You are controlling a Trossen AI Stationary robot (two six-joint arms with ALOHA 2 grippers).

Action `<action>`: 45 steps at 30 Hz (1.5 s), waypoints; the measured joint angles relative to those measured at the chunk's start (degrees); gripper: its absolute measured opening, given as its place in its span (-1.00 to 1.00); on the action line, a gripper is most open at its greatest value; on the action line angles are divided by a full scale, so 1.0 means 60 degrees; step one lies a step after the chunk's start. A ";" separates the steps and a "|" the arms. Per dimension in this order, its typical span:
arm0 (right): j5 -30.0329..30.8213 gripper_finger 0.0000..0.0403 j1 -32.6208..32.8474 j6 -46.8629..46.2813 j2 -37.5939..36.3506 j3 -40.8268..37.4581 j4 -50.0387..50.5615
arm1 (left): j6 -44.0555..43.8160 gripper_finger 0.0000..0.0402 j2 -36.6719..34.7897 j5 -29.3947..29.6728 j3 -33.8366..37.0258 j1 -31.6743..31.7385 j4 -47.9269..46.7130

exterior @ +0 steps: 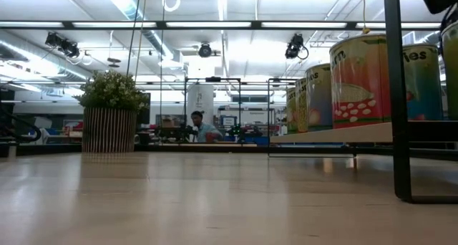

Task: Pick and place cans onto a shelf
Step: Return to Home Position

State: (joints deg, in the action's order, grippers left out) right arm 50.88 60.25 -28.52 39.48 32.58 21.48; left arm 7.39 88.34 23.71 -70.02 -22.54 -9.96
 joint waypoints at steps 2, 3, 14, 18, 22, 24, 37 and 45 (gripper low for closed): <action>-0.0082 0.61 -0.0115 0.0505 -0.0494 -0.0230 -0.0435 | -0.0126 0.61 -0.0534 0.0229 0.0688 -0.0026 0.0367; -0.0085 0.59 -0.0168 0.0835 -0.0753 -0.0365 -0.0760 | -0.0171 0.59 -0.0819 0.0297 0.1042 -0.0029 0.0519; -0.0176 0.52 -0.1565 0.4126 -0.3076 -0.1824 -0.3933 | -0.0134 0.33 -0.3469 0.0636 0.4727 0.0079 0.3750; -0.0528 0.52 -0.2327 0.5250 -0.3592 -0.2593 -0.5556 | -0.0075 0.18 -0.4332 0.0755 0.5905 0.0444 0.4763; -0.1125 0.51 -0.3188 0.6126 -0.4073 -0.3534 -0.7138 | 0.0121 0.00 -0.5257 0.0651 0.7042 0.0835 0.5845; -0.1441 0.51 -0.3578 0.6321 -0.4369 -0.4015 -0.7604 | 0.0133 -0.11 -0.5739 0.0462 0.7606 0.0991 0.6414; -0.1565 0.43 -0.4116 0.6627 -0.6527 -0.5366 -0.8370 | -0.0634 -0.82 -0.8912 0.0054 1.0783 0.1227 0.7857; -0.0959 0.44 -0.4109 0.5652 -0.6541 -0.5370 -0.9356 | -0.1457 -0.97 -1.1392 -0.0702 1.1584 0.1203 0.5973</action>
State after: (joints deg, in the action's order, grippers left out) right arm 45.12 35.59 5.39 0.23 0.36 -34.65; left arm -1.36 20.00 19.50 -0.51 -15.33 25.88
